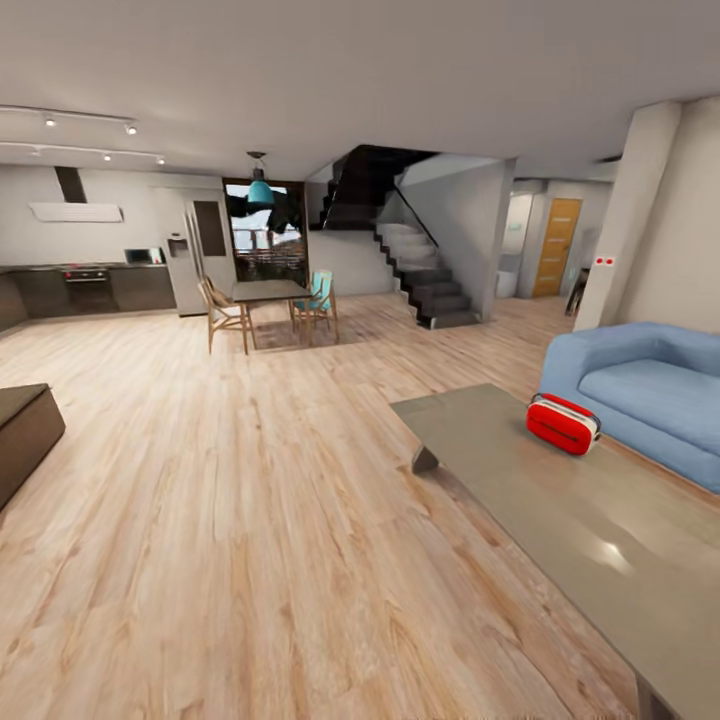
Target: Turn on the radio receiver that's on the table in the living room.
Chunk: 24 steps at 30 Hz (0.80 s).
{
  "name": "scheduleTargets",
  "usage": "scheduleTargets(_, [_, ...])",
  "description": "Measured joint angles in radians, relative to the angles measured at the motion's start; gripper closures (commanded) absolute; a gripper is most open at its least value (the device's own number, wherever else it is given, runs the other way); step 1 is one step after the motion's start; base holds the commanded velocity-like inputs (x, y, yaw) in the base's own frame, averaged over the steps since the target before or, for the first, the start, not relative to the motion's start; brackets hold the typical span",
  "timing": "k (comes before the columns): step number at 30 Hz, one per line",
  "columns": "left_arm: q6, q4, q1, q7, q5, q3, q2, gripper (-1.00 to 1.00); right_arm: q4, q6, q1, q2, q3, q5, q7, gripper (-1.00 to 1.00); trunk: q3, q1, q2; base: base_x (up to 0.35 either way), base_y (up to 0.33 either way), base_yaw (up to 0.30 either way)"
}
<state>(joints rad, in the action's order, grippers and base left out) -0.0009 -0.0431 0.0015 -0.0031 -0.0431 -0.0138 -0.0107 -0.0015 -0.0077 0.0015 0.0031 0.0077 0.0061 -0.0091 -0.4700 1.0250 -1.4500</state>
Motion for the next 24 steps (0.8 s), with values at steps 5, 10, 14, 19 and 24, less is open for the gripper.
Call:
scheduleTargets(5, [0.0, 0.0, 0.0, 0.0, 0.0, 0.0, 0.0, -1.0, 0.0, 0.0, 0.0, 0.0, 0.0, 0.0, 0.0, -1.0, 0.0, 0.0, 0.0, 0.0, 0.0, -0.284])
scheduleTargets(10, [0.0, -0.001, 0.0, 0.0, 0.0, 0.0, 0.0, -1.0, 0.0, 0.0, 0.0, 0.0, 0.0, 0.001, 0.0, -1.0, 0.0, 0.0, 0.0, 0.0, 0.0, -0.285])
scheduleTargets(14, [0.0, -0.001, 0.0, 0.0, 0.0, 0.0, 0.0, -1.0, 0.0, 0.0, 0.0, 0.0, 0.0, 0.0, 0.0, -1.0, 0.0, 0.0, 0.0, 0.0, 0.0, -0.285])
scheduleTargets(19, [0.0, -0.001, 0.0, 0.0, 0.0, 0.0, 0.0, -1.0, 0.0, 0.0, 0.0, 0.0, 0.0, 0.001, 0.0, -1.0, 0.0, 0.0, 0.0, 0.0, 0.0, -0.285])
scheduleTargets(24, [-0.001, -0.001, 0.0, 0.0, 0.0, 0.0, 0.001, -1.0, 0.0, 0.0, 0.0, 0.0, 0.0, 0.001, 0.0, -1.0, 0.0, 0.0, 0.0, 0.0, 0.0, -0.285])
